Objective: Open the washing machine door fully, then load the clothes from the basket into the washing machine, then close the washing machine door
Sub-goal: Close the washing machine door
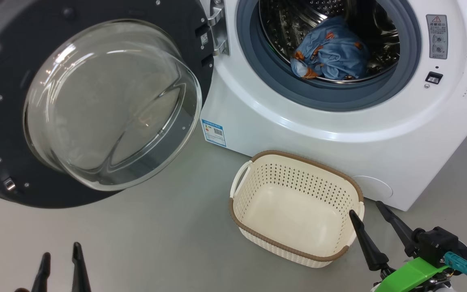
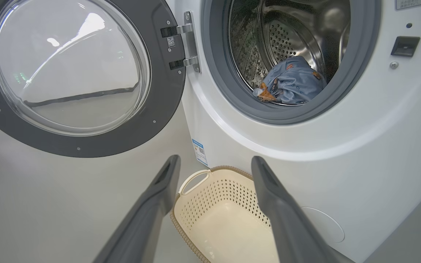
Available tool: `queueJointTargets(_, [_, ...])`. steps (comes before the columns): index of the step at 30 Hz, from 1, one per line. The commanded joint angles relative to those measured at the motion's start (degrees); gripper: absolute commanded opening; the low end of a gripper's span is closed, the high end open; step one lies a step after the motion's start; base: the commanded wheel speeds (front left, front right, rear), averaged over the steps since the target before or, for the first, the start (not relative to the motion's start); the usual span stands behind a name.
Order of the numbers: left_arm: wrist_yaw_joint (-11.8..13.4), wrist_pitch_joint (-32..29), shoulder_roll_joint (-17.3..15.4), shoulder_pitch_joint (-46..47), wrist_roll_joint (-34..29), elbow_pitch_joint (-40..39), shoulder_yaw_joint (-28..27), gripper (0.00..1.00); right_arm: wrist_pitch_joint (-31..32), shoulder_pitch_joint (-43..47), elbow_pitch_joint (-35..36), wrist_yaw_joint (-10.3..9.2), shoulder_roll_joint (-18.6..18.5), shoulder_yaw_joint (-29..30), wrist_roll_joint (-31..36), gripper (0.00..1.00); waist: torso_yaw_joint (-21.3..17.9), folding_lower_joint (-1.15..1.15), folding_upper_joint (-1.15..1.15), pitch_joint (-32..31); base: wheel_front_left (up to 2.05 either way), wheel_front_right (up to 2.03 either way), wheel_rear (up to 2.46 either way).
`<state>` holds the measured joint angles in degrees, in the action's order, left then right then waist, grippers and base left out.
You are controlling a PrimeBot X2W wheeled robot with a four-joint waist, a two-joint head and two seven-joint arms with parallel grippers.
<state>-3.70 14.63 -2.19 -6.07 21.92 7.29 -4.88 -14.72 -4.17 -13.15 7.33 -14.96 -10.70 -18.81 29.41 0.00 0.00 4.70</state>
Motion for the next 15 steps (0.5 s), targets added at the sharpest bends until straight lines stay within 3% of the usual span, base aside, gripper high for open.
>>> queueJointTargets(1, [0.46,0.37,-0.69,0.43,0.49,-1.81,-2.11,1.00,-0.28,-1.50,1.17,0.16,-0.54,-1.34,-1.19,1.00,0.00,0.00,0.00,0.04,0.00,0.00,0.00])
queueJointTargets(2, [0.41,0.37,-0.69,0.53,0.98,-2.18,-2.39,0.95,-0.28,-1.50,1.20,0.16,-0.55,-1.32,-1.21,1.00,0.01,0.00,0.00,0.09,0.00,0.00,0.00])
queueJointTargets(3, [0.32,0.37,-0.69,0.71,1.68,-2.66,-2.81,0.55,-0.28,-1.50,1.23,0.16,-0.56,-1.26,-1.24,1.00,0.02,0.00,0.00,0.16,0.00,0.00,0.00])
queueJointTargets(4, [0.18,0.37,-0.69,0.97,2.46,-3.24,-3.41,0.35,-0.28,-1.48,1.28,0.16,-0.56,-1.18,-1.24,1.00,0.04,0.00,0.00,0.25,0.00,0.00,0.00])
queueJointTargets(5, [-0.02,0.37,-0.69,1.32,3.00,-3.97,-4.17,0.00,-0.28,-1.41,1.33,0.16,-0.56,-1.09,-1.23,1.00,0.06,0.00,0.00,0.32,0.00,0.00,0.00])
queueJointTargets(11, [-2.36,0.37,-1.22,5.69,2.47,-10.10,-11.43,0.00,-0.28,-0.50,1.63,0.16,-0.20,0.09,-1.06,1.00,0.11,0.00,0.00,0.74,0.00,0.00,0.00])
queueJointTargets(15, [-3.43,0.37,-5.42,11.44,3.95,-12.58,-16.83,0.00,-0.28,0.27,1.98,0.16,0.34,0.87,-0.82,1.00,-0.34,0.00,0.00,1.08,0.00,0.00,0.00])
